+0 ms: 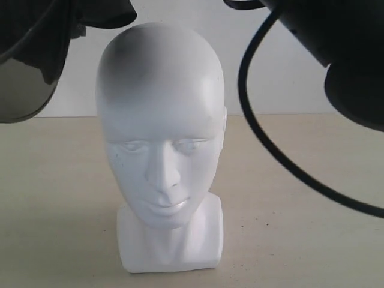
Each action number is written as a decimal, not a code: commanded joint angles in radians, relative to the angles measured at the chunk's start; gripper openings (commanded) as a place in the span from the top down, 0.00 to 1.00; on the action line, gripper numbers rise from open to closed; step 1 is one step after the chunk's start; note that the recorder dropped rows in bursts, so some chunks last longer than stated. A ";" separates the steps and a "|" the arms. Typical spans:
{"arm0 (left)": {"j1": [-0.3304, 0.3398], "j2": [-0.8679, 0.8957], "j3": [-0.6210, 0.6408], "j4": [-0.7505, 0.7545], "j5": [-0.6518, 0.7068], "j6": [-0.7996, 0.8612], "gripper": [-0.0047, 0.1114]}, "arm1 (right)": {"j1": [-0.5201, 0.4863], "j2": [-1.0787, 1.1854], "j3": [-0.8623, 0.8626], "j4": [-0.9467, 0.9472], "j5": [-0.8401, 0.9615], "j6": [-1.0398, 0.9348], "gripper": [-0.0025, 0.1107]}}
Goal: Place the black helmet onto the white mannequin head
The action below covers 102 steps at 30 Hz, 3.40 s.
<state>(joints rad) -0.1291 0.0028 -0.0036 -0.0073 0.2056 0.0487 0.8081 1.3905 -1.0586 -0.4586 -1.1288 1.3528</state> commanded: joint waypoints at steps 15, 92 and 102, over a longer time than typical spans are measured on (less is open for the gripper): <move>0.000 -0.003 0.004 0.007 -0.359 0.004 0.92 | 0.004 0.008 -0.028 0.022 -0.092 0.001 0.98; 0.000 0.955 -0.729 0.633 -1.095 -0.741 0.92 | 0.000 -0.052 0.282 0.203 -0.092 -0.350 0.98; 0.000 1.011 -0.839 0.812 -1.056 -0.969 0.92 | 0.000 -0.052 0.282 0.212 -0.092 -0.367 0.98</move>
<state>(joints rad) -0.1291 0.9978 -0.8115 0.7555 -0.8672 -0.8566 0.8166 1.3592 -0.7762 -0.3073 -1.2018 1.0502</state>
